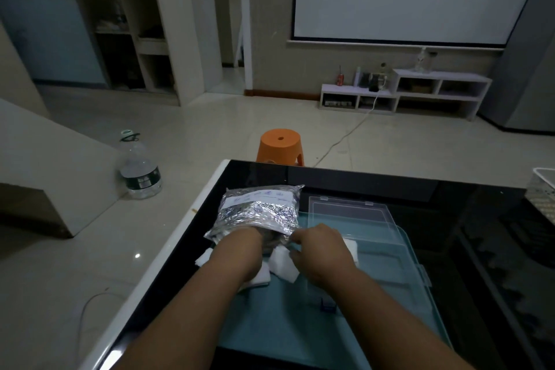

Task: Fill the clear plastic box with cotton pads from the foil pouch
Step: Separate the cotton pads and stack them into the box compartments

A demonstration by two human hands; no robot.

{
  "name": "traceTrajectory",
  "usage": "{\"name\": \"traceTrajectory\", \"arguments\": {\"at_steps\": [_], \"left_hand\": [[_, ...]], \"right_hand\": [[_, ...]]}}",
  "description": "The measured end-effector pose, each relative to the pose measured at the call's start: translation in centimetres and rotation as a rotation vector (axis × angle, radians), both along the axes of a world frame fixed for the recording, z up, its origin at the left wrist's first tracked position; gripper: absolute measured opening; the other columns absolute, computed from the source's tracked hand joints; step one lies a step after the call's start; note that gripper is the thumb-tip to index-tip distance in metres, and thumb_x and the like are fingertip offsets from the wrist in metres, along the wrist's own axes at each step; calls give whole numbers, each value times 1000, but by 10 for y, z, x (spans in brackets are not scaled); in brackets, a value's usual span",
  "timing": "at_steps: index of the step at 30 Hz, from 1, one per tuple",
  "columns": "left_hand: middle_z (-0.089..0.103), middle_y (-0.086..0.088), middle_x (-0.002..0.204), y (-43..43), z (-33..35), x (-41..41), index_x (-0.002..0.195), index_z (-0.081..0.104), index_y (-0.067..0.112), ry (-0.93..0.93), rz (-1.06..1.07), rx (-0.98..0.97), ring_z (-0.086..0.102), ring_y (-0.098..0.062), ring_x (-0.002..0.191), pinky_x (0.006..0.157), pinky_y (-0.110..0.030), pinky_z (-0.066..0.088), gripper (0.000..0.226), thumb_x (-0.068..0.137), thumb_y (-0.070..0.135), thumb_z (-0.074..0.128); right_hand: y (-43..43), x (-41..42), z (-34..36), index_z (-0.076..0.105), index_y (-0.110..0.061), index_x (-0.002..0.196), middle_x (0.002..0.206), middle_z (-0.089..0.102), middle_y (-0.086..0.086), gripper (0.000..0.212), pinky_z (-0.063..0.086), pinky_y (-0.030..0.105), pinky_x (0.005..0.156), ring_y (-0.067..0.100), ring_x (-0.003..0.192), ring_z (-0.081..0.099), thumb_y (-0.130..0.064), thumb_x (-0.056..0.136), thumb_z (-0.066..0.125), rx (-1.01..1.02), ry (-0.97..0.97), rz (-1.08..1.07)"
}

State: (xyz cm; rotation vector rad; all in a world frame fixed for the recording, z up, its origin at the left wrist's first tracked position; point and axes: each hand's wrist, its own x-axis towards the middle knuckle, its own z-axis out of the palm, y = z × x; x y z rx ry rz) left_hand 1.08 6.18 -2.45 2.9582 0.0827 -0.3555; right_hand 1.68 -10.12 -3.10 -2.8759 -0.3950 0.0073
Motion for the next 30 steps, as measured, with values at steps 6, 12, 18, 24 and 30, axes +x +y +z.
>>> {"name": "traceTrajectory", "arguments": {"at_steps": [6,12,18,24,30], "left_hand": [[62,-11,123,3,-6,-8,119,62,10,77,1,59,60,-27,113,96,-35,48,39,83,22,54],[61,-10,126,1,-7,-10,121,61,7,64,-25,125,60,-25,114,92,-32,46,34,88,14,55],[60,-11,127,-2,-3,-14,120,61,6,146,-57,167,59,-27,115,91,-34,47,40,83,22,61],[57,-7,131,1,-5,-12,123,55,12,133,-53,176,56,-24,119,92,-34,46,50,75,11,68],[61,-8,126,1,-5,-11,117,61,9,169,-41,164,61,-25,113,88,-34,49,44,75,19,71]], "right_hand": [[19,-2,-8,60,-22,113,116,62,6,28,29,43,96,28,112,49,-34,89,54,-255,6,43],[22,-2,-17,58,-23,117,122,61,5,32,25,47,102,27,120,44,-30,86,57,-279,41,37],[21,-3,-21,50,-22,128,132,57,5,45,16,52,109,28,129,39,-31,85,60,-304,83,50],[24,-4,-21,51,-21,127,136,53,6,41,18,52,110,28,131,38,-25,87,59,-287,95,29],[23,-6,-22,51,-21,134,137,48,9,51,24,50,105,31,127,38,-36,86,59,-292,116,27]]}}
